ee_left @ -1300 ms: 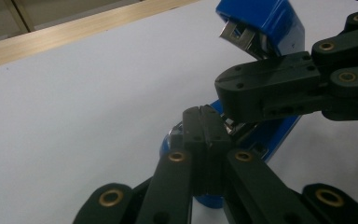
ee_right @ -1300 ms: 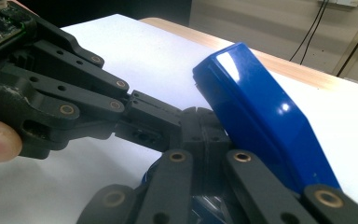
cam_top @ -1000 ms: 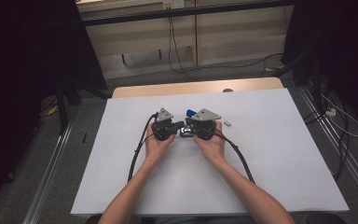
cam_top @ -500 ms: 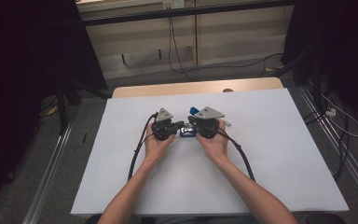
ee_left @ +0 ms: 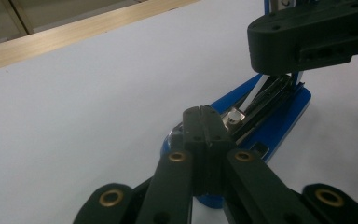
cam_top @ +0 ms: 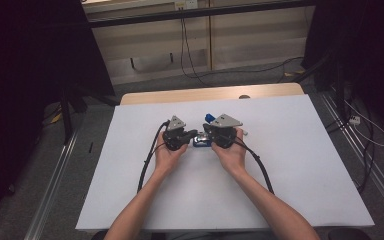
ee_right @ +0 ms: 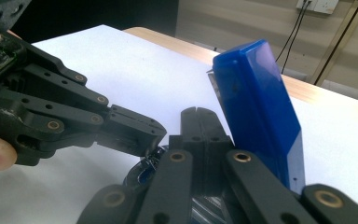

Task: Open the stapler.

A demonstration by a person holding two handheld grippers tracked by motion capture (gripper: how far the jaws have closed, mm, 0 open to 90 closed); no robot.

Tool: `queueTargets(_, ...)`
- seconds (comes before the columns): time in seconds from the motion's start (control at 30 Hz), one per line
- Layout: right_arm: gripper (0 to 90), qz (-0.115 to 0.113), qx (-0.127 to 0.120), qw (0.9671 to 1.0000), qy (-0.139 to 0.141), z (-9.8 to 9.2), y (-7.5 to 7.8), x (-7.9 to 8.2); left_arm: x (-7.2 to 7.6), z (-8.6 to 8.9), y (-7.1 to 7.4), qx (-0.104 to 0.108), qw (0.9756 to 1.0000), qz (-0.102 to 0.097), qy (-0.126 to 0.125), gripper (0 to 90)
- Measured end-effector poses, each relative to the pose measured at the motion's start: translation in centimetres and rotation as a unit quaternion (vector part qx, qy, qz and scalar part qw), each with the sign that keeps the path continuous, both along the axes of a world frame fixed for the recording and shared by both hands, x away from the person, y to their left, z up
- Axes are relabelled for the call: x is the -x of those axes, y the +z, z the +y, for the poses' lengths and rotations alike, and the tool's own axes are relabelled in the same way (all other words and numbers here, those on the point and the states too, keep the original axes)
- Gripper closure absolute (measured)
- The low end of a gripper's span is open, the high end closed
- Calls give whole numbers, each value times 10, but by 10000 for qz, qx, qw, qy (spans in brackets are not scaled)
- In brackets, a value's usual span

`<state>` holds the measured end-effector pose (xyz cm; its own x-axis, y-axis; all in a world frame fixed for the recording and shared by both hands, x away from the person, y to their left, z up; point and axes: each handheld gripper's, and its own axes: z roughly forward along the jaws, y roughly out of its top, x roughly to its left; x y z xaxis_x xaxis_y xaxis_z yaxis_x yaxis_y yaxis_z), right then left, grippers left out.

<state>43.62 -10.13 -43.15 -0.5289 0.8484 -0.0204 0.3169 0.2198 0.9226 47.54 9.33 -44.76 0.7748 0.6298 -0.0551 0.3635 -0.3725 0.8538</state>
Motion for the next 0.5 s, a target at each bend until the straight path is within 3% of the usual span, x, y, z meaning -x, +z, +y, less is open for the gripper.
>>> queueTargets(0.5,900,-52,-5,9998,-213,-12,6,4,0,1,-1,48,10000,27,-2,900)
